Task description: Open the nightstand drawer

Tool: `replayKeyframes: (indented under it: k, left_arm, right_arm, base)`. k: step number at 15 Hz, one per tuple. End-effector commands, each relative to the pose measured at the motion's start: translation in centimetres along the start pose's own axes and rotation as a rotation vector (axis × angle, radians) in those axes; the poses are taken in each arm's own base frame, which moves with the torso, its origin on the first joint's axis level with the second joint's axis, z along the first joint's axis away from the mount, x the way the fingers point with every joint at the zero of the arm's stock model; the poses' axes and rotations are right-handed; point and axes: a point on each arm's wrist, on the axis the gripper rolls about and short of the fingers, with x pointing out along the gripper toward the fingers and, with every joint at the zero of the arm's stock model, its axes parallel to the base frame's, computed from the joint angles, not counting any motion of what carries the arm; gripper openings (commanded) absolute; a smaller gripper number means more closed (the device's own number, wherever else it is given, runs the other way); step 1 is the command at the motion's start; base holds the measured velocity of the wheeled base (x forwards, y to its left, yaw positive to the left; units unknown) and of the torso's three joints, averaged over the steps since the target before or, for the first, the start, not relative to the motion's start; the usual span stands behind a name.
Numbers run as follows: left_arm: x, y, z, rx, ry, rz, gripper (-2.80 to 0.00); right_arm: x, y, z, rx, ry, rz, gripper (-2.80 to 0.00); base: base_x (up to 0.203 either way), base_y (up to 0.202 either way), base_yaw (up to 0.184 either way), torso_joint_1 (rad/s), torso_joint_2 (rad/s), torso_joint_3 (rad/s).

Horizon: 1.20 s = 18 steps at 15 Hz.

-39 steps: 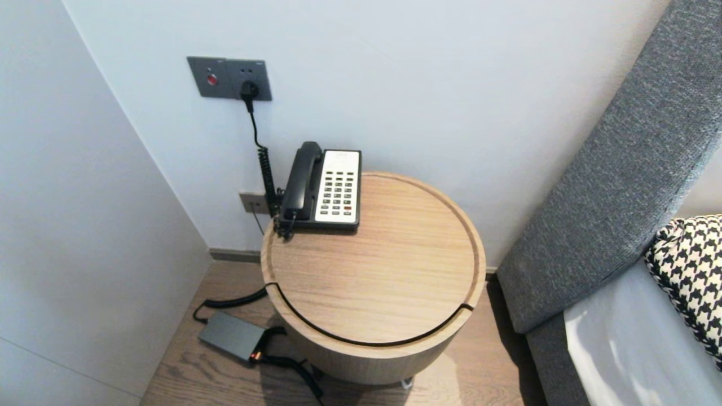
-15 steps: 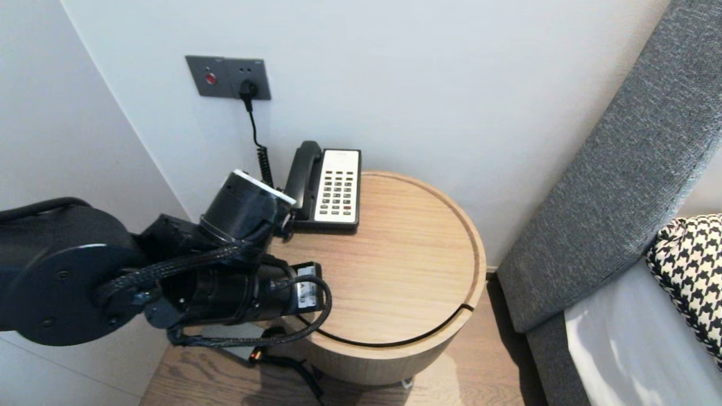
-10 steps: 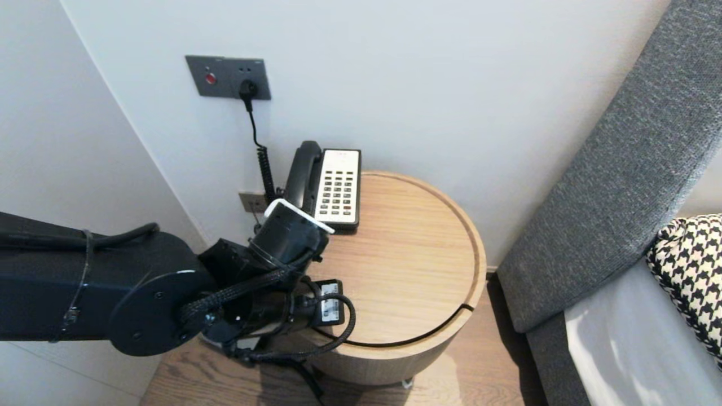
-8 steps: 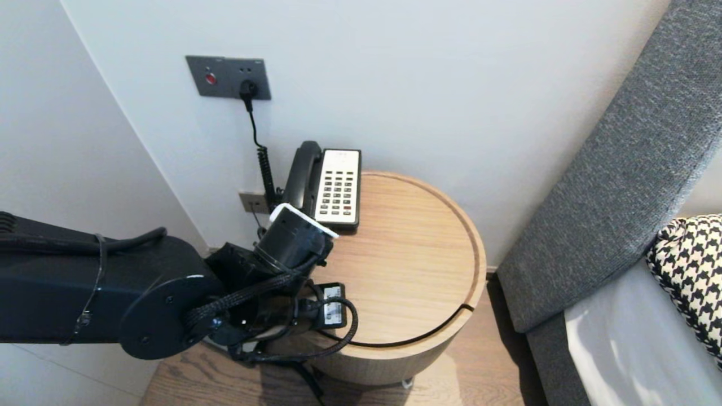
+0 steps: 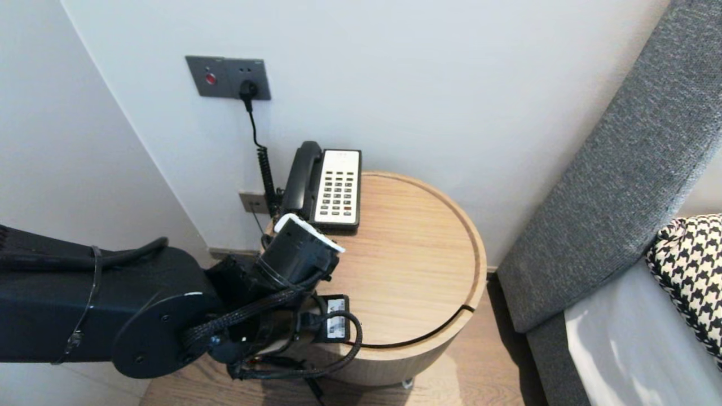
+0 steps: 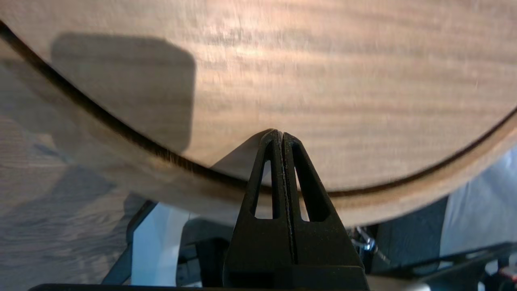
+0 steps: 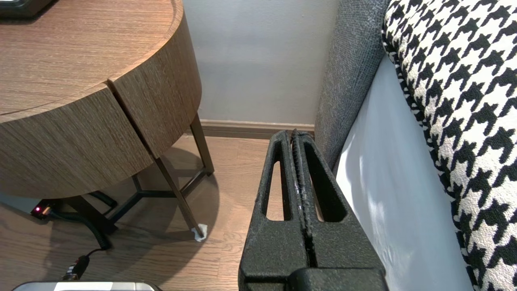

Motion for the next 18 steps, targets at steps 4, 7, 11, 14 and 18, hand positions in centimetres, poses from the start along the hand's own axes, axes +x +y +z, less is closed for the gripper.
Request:
replayKeyframes:
  k: [4,7,11,14,18]
  left_arm:
    - [-1.4,0.1,0.1,-0.005,-0.021,-0.026,-2.8]
    - [-1.7,0.7,-0.9,0.005,0.01,-0.028,-2.8]
    - [-1.7,1.0,-1.5,0.009,0.045,-0.041,-2.8]
    - [-1.6,1.4,-2.0,0.011,0.069,-0.021,-2.8]
    - [-2.2,2.2,-3.3,0.021,0.1,-0.012,-2.8]
  right_arm:
    - [0.2,0.0,-0.7,0.0,0.026,0.0,-2.8]
    - [0.2,0.0,-0.7,0.0,0.026,0.0,-2.8]
    - [0.2,0.0,-0.7,0.0,0.026,0.0,-2.8]
    - [0.2,0.0,-0.7,0.0,0.026,0.0,-2.8]
    - [0.2,0.0,-0.7,0.0,0.026,0.0,-2.8]
  base:
    - [0.0,0.0,0.0,0.0,0.0,0.0]
    - [0.0,0.0,0.0,0.0,0.0,0.0]
    - [0.0,0.0,0.0,0.0,0.0,0.0]
    - [0.0,0.0,0.0,0.0,0.0,0.0]
    - [0.0,0.0,0.0,0.0,0.0,0.0]
